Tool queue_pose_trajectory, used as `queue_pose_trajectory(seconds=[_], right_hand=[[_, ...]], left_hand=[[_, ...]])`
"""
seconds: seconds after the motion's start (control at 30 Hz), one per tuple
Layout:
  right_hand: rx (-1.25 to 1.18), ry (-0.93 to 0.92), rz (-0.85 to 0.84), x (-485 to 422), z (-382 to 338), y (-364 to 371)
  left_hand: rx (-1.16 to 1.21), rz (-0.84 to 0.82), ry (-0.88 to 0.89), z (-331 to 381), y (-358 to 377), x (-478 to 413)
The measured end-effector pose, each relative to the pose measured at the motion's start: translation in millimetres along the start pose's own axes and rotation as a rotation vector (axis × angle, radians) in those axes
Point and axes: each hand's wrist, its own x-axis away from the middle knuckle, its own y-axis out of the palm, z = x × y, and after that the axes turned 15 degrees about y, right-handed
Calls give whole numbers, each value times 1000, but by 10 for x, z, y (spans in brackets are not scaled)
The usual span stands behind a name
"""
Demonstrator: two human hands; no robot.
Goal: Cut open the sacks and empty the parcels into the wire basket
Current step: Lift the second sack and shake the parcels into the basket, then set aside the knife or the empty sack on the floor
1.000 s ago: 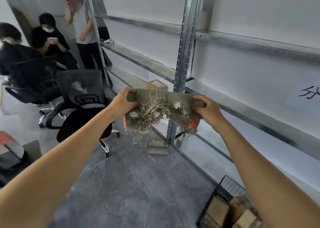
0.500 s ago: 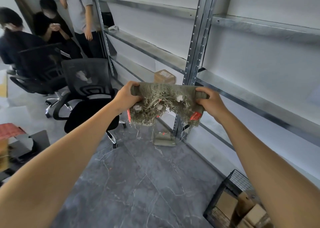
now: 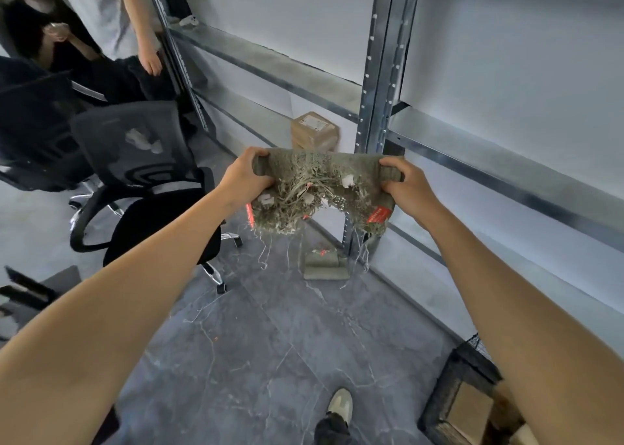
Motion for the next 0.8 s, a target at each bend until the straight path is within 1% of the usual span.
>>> queue_pose_trajectory(seconds=[0.23,0.37,0.5,0.63,0.8], right_hand=[[102,91,-15,-1104,318,214],[122,172,-63,-1539,614,422],[146,254,-82,-1898,933,688],[174,349,-57,-2204,1497,1026],[204,491,18,-2556,2532,1553]], left_hand=[[-57,-95,-63,-439,530,-971],[-82,-145,-112,-809,811,-1292],[-103,-229,-140,-1268,1151,-1513],[-118,-328,-168,-1811,1647,-1688],[-124,-455,-246,-2583,2447,-1778]])
